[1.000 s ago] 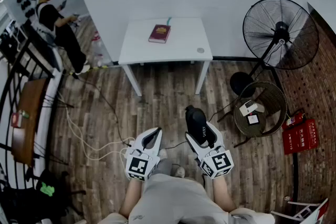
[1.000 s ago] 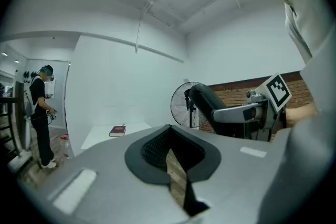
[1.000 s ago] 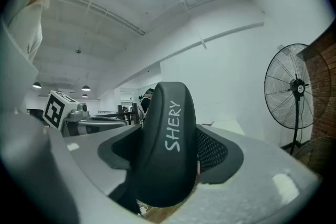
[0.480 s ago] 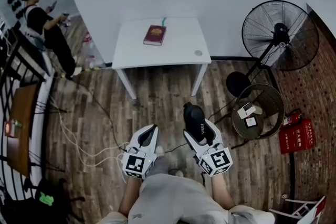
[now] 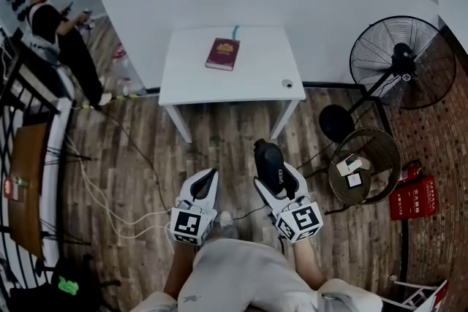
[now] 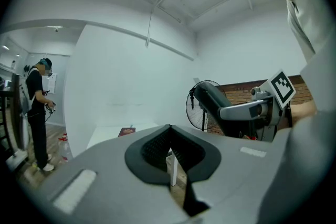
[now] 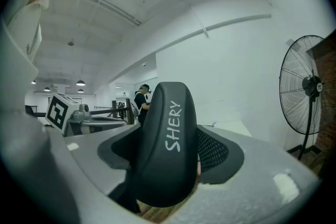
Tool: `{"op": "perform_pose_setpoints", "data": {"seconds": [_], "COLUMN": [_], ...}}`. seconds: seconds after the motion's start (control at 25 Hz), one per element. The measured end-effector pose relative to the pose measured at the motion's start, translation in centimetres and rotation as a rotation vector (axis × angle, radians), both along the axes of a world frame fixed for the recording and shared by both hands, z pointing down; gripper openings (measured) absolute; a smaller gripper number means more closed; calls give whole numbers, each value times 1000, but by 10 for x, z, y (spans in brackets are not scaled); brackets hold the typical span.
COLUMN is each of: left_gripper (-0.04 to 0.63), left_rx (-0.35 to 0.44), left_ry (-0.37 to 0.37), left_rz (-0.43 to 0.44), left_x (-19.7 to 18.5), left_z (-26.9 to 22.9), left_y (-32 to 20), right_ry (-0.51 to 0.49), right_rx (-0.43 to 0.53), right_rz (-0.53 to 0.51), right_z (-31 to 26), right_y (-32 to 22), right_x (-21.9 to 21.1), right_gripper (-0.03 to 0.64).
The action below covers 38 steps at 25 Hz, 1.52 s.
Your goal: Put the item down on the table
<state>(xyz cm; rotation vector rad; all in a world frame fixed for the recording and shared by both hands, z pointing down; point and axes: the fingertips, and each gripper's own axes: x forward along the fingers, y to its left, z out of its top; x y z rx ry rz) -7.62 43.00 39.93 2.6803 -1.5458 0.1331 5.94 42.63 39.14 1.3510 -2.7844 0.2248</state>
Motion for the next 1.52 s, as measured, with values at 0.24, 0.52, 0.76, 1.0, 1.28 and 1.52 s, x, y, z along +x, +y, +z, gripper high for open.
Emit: {"op": "perform_pose_setpoints", "data": {"seconds": [0.24, 0.52, 0.76, 1.0, 1.28, 1.52], "left_gripper": [18, 18, 18, 18, 18, 18], "left_rx": [9, 13, -14, -10, -12, -10], "left_ry": [-6, -13, -3, 1, -11, -22], "left_rz": [19, 49, 72, 71, 56, 31], "left_x": [-21, -38, -37, -39, -37, -29], "left_z": [-5, -6, 5, 7, 7, 0], "left_y": [-38, -71, -90, -115, -162, -213], "right_ry": [-7, -20, -9, -5, -12, -23], "right_rx": [6, -1, -20, -20, -18, -15], "right_rz": [10, 39, 68, 76, 60, 46], "right_z": [-4, -3, 2, 3, 2, -5], "right_y": [-41, -69, -86, -112, -161, -216], "right_x": [-24, -43, -40, -41, -40, -28], "right_gripper": [327, 327, 327, 327, 327, 327]}}
